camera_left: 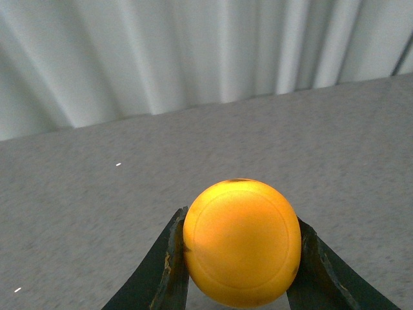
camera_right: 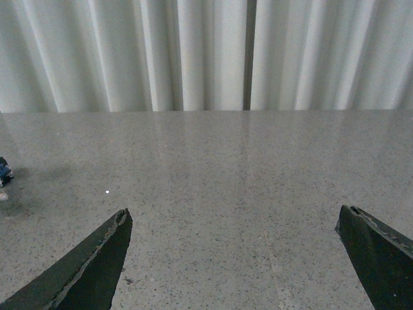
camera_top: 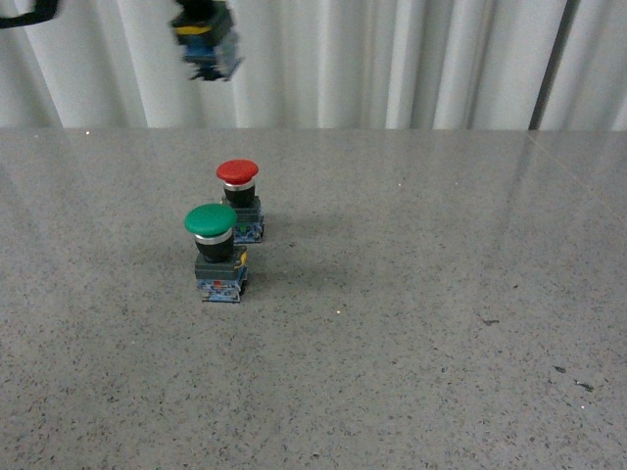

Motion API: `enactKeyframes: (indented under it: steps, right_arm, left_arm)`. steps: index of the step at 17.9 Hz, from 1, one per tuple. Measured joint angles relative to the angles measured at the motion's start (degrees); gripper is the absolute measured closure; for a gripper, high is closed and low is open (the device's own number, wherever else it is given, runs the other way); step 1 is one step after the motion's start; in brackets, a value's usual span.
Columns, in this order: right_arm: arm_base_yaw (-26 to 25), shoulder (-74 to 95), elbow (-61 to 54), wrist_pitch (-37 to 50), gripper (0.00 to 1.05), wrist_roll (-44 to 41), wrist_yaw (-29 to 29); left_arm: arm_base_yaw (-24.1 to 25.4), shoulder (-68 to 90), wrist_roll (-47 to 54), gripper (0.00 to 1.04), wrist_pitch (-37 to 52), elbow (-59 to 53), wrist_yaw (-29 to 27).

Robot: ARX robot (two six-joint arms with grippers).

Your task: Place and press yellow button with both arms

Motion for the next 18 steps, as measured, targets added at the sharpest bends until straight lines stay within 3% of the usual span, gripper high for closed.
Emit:
enactKeyframes:
  steps: [6,11,18]
  right_arm:
    - [0.0,0.0,0.0,0.0,0.07,0.0,0.0]
    - [0.0,0.0,0.0,0.0,0.07,0.0,0.0]
    - [0.0,0.0,0.0,0.0,0.07,0.0,0.0]
  left_arm:
    - [-13.1,17.7,-10.0,0.72,-0.9,9.3,-4.0]
    - [-12.4,22.0,-17.3,0.72,0.3,7.3,-7.9]
    - [-12.1,24.1,-21.4,0.73,-0.3,6.2,-5.5]
